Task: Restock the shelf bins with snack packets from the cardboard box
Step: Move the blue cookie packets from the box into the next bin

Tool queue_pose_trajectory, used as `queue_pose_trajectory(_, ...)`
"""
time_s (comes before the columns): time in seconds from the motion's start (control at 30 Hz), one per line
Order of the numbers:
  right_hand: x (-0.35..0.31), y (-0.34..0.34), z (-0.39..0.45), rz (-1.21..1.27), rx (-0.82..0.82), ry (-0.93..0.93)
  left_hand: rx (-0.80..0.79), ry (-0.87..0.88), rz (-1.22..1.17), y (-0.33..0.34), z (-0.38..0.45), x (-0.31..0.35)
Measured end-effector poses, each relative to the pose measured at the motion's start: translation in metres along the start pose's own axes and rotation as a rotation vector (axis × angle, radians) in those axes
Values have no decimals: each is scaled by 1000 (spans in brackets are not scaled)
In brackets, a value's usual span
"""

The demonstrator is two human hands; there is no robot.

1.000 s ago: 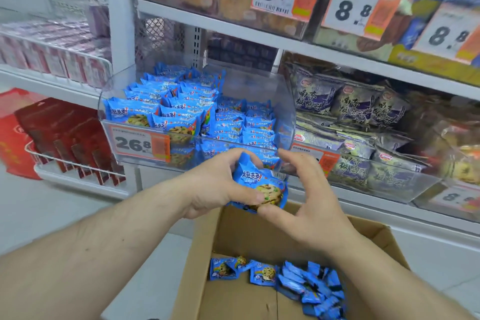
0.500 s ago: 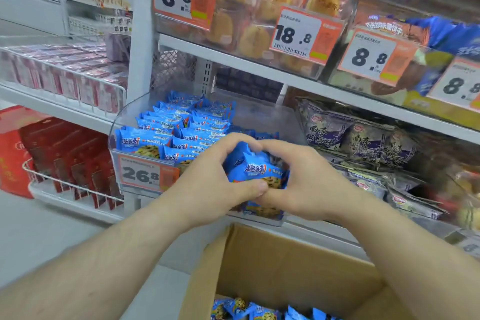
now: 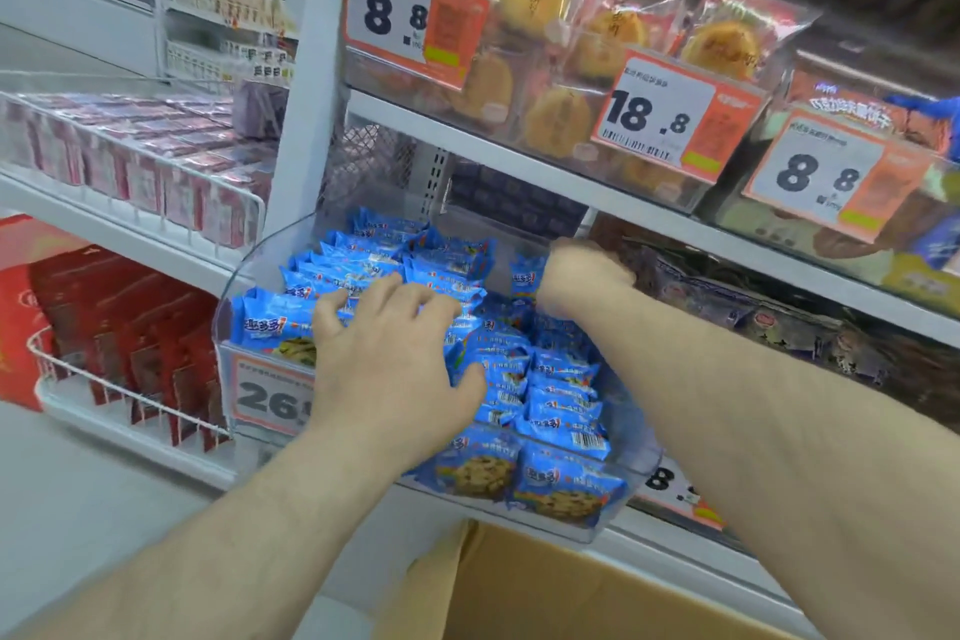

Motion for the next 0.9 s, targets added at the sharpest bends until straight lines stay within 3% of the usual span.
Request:
queue_pose_trajectory(0.13,-1,29,46,8,-38,-42,58,-8,-14,10,3,-3)
queue_pose_trajectory(0.27,-7,44,57,-4,56,-81,108,4,-57,13,3,-6)
queue_pose_trajectory(0.47,3,61,56,585,159,93,132,-3,-72,12,2,-10)
queue_pose_trajectory(0.57,7,61,46,776,316,142,145,1,-67,12,1,-10)
queue_pose_trajectory(0.7,2,66,30,774,374,185,147,-4,-66,12,0,-10)
queue_pose_trajectory(0.9,-7,57,17,684,283,50,147,-6,-51,14,1,-9)
Point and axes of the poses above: each hand's wrist, its own z-axis towards the middle knuckle, its own y-axis out of the palm, x = y × z, the point moved 3 cm from there along z, towards the middle knuckle, and after that the axes turned 6 degrees about -y, right-handed, at the moved point
